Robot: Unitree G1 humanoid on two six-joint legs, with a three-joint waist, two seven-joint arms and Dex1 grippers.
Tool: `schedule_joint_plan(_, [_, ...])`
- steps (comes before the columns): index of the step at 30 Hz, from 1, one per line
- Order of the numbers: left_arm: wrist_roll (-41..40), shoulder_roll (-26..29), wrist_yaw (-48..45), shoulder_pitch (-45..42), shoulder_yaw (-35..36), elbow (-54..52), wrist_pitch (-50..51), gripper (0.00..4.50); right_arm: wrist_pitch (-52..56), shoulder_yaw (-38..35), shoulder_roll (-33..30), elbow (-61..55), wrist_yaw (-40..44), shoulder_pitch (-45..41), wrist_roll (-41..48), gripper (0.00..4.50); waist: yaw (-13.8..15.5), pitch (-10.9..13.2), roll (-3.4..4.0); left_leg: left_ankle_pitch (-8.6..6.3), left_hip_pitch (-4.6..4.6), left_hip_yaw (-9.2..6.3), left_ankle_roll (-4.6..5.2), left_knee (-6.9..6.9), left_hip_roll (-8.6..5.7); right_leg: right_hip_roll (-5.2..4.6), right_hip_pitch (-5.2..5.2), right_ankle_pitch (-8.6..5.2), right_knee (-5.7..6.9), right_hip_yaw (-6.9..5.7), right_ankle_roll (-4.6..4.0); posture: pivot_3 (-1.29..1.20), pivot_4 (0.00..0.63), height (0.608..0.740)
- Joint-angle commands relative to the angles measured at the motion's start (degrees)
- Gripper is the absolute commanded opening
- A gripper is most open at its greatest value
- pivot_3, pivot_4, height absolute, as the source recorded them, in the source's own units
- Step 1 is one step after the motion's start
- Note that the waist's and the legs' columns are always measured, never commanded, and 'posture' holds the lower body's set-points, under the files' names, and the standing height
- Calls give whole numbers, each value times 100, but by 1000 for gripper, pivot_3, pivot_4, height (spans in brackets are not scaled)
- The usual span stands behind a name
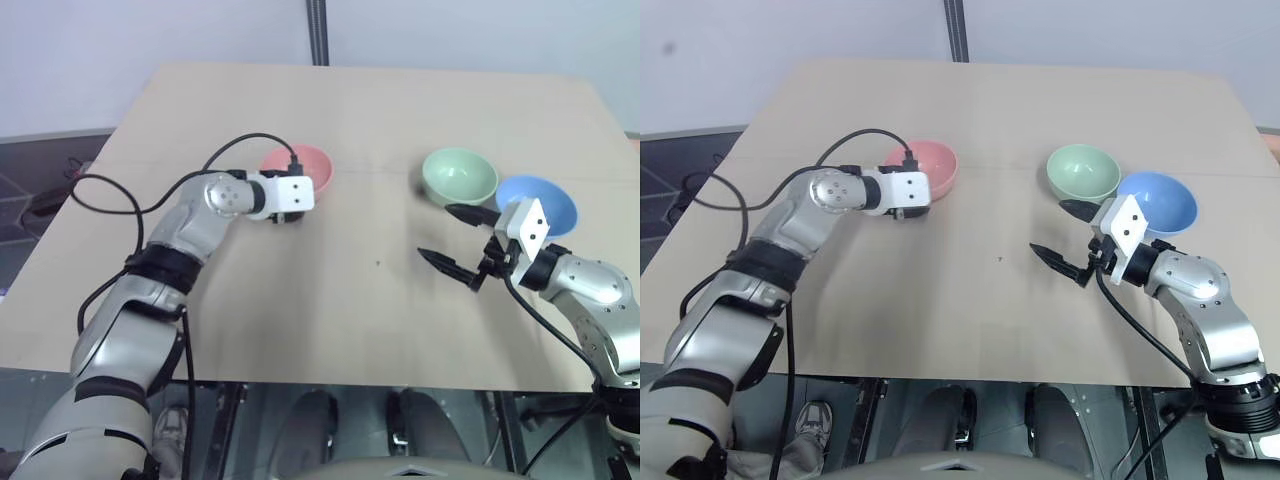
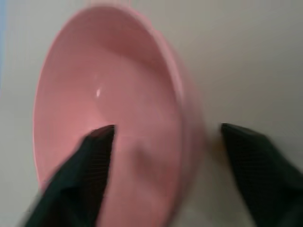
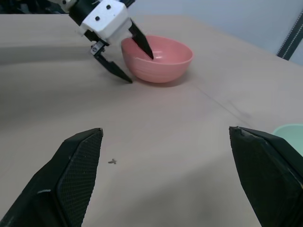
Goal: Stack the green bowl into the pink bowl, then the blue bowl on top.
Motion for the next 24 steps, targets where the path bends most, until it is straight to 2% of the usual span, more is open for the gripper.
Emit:
schedule_joint_plan(1, [52, -17, -78, -254, 78, 299, -410, 1391, 28, -190, -44, -380, -122, 180, 42, 4500, -8, 0, -1, 0, 0, -1, 0, 0, 0, 0, 0, 0, 1, 0, 0, 0, 150, 740])
schedule_joint_plan(3, [-61, -45, -281, -253, 156, 274, -504, 347, 17, -248, -62, -452, -165, 327, 36, 4500, -7, 0, -1, -1, 2, -2, 2, 1, 1, 1, 0, 0, 5, -1, 0, 0, 150, 740])
schedule_joint_plan(4, [-105, -48, -358, -237, 192, 237, -532, 53, 17, -261, -65, -487, -186, 376, 35, 4500, -6, 0, -1, -1, 2, -5, 2, 1, 2, 3, 0, 0, 7, -3, 0, 0, 150, 740])
schedule_joint_plan(11, [-1329, -13, -1803, 199, 538, -1444, -492, 53, 55, -620, -125, -700, -359, 809, 94, 4500, 5, 0, -1, 0, 1, -9, 1, 11, 3, -1, 3, 0, 10, -6, 0, 0, 150, 740])
schedule_joint_plan(14, [-2204, -127, -2761, 546, 342, -2716, -85, 53, 171, -1080, -116, -1055, -508, 1414, 184, 4500, 6, -1, 1, 0, 3, -13, 0, 15, 3, -4, 8, 0, 12, 3, 0, 0, 150, 740])
schedule_joint_plan(17, [-2375, -246, -3264, 734, 105, -2866, -352, 53, 225, -1229, -80, -1271, -627, 1756, 183, 4500, 8, -3, 5, 0, 6, -29, 0, 15, 3, -4, 24, -1, 4, -1, 0, 0, 150, 740])
schedule_joint_plan(21, [-2363, -546, -3627, 787, -96, -2331, -780, 53, 298, -1234, -3, -1445, -841, 1926, 160, 4500, -42, -3, 7, -15, 30, -25, 26, 45, 8, 22, 47, 0, 18, 6, 2, 0, 150, 740])
schedule_joint_plan(22, [-2347, -592, -3708, 753, -124, -2202, -856, 740, 313, -1233, 10, -1488, -877, 1967, 161, 4500, -42, -3, 7, -15, 29, -28, 26, 56, 12, 31, 50, 1, 22, 5, 3, 0, 150, 740])
schedule_joint_plan(24, [-2411, -623, -3975, 667, -153, -2035, -922, 1257, 333, -1226, 27, -1547, -927, 2042, 148, 4500, -39, -3, 7, -15, 33, -36, 27, 71, 17, 45, 60, 6, 26, 0, 9, 0, 150, 740])
